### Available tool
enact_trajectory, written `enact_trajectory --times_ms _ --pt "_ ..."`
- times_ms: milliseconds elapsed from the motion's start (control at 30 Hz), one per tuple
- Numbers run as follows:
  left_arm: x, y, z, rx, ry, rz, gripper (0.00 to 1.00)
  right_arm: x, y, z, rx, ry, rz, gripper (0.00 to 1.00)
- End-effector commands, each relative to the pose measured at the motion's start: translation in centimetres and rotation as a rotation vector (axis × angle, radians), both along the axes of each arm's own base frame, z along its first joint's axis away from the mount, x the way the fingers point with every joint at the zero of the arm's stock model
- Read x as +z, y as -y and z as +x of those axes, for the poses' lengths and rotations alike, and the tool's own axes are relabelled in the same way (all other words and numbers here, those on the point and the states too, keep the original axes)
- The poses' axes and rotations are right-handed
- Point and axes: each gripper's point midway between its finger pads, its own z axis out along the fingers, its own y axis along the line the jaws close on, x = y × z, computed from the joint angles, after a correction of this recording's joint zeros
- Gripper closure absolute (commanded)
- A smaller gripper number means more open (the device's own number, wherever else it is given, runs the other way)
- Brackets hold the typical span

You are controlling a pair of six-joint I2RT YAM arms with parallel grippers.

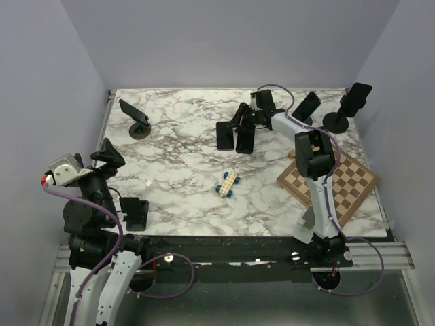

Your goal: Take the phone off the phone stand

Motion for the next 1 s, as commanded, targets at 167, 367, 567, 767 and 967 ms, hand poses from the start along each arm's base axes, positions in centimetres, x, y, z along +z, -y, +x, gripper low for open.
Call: enact_trajectory --times_ms 167,367,567,767,967 --pt "-0.5 0.9 0.9 -0.042 -0.033 0.01 0.03 6.1 1.2 -1.9 0.001 0.077 -0.086 0.37" --pt "-1.2 1.6 2.2 -0.067 -0.077 0.023 0.02 8.4 1.5 -6.5 0.044 0.125 -0.157 0.34" --pt "-2.2 2.7 4.0 -0.112 -0.143 0.036 0.01 6.9 1.7 -14.2 0.106 0.135 -0.249 0.33" --pt "-4.0 3.6 6.1 -0.14 -0.226 0.044 0.01 7.2 2.9 -19.2 0.14 0.158 -0.231 0.32" --pt "-6.4 4.3 8.6 -0.156 -0.332 0.05 0.02 10.7 3.9 -21.3 0.13 0.248 -0.172 0.3"
